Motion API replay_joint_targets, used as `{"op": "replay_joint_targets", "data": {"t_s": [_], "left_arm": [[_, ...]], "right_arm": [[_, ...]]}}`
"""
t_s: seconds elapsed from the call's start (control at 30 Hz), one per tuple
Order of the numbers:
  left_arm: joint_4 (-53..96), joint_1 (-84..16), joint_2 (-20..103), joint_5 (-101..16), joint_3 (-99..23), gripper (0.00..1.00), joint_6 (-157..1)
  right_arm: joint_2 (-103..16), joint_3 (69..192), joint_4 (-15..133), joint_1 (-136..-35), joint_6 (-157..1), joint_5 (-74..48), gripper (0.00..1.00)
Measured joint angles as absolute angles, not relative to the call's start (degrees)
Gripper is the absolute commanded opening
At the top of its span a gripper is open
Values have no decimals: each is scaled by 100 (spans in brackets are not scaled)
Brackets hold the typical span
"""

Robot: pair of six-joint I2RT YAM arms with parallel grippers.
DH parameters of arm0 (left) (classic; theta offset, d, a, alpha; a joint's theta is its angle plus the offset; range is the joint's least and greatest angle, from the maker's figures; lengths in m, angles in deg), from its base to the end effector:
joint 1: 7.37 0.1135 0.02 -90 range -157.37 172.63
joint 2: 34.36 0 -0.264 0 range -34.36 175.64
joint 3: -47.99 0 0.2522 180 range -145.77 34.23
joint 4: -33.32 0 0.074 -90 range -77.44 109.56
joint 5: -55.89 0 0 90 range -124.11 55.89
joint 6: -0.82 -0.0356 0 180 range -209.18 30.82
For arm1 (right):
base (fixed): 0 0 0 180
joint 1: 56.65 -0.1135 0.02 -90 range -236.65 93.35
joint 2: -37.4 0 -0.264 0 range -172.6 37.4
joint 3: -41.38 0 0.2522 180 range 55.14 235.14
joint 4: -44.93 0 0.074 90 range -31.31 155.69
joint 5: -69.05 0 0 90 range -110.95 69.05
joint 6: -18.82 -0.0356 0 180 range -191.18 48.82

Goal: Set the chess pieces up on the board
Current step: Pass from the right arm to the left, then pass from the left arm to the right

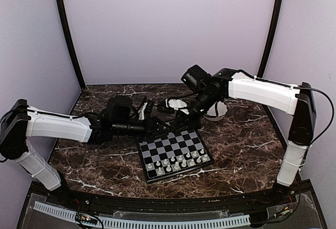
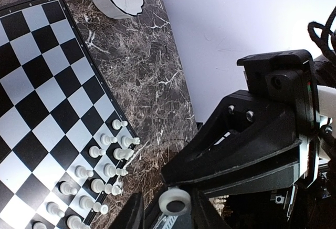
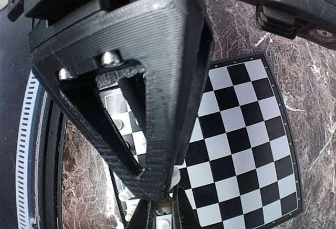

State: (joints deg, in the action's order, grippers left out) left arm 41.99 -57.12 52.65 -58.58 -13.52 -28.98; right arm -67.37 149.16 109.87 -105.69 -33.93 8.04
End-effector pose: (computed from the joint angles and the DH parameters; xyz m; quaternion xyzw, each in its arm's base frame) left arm 0.2057 -0.2657 0.2378 0.0543 0.7930 -0.5747 0.1950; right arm 0.2417 0.3048 0.2892 -0.6866 0.6438 0.2657 0.2086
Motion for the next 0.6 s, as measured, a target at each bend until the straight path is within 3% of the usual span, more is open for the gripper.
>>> {"op": "replay_joint_targets", "data": {"t_s": [0.1, 0.23, 0.47, 0.6], "left_arm": [[4252, -5697, 5271, -5889, -1352, 22, -2869], [4433, -5662, 5326, -5996, -1352, 12, -2876], [4584, -5579, 5348, -6070, -1382, 8, -2994], [4569, -5507, 5243, -5893, -1505, 7, -3197]], "right_arm": [[-6737, 14916, 10987, -10569, -3371, 811, 9], [-6726, 14916, 11011, -10569, -3355, 815, 19], [-6405, 14922, 10981, -10250, -3806, 1173, 43], [-5996, 14931, 10423, -9327, -4896, 1875, 43]]}}
